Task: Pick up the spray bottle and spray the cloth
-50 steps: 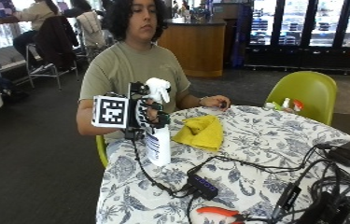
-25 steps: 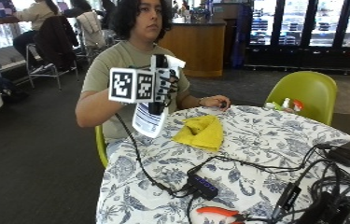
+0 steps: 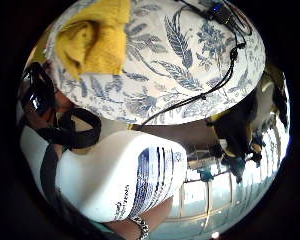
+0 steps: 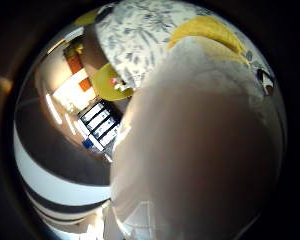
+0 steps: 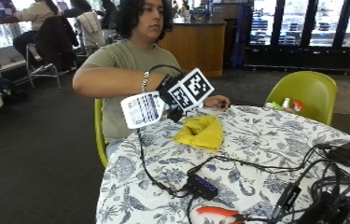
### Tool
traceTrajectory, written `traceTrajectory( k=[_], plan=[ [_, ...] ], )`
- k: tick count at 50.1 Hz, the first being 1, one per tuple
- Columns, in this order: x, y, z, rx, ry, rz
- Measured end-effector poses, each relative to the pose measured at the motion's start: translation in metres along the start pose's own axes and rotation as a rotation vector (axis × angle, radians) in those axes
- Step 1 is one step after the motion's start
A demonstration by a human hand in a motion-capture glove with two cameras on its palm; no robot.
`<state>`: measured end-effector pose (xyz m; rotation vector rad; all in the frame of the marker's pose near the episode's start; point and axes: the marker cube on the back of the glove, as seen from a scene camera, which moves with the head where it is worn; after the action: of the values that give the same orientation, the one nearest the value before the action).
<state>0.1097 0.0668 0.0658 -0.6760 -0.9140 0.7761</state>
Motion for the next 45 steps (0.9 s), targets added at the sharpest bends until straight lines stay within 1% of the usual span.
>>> traceTrajectory(
  k=[5,10,14,17,19,23,28,32,35,39,42,45],
  plan=[
    [0.007,-0.026,0.014,-0.088,0.039,0.085],
    [0.009,-0.043,0.024,-0.121,0.056,0.117],
    [0.002,-0.045,0.024,-0.125,0.035,0.101],
    [-0.013,-0.039,0.017,-0.090,0.007,0.048],
    [-0.032,-0.033,0.009,-0.050,-0.019,-0.021],
    [-0.088,-0.019,-0.010,0.061,-0.090,-0.226],
    [-0.163,-0.011,-0.038,0.246,-0.188,-0.488],
    [-0.214,-0.016,-0.055,0.395,-0.263,-0.694],
    [-0.252,-0.029,-0.059,0.471,-0.333,-0.848],
    [-0.298,-0.056,-0.058,0.523,-0.429,-1.055],
    [-0.324,-0.077,-0.061,0.582,-0.532,-1.141],
    [-0.347,-0.111,-0.068,0.679,-0.612,-1.176]
  ],
)
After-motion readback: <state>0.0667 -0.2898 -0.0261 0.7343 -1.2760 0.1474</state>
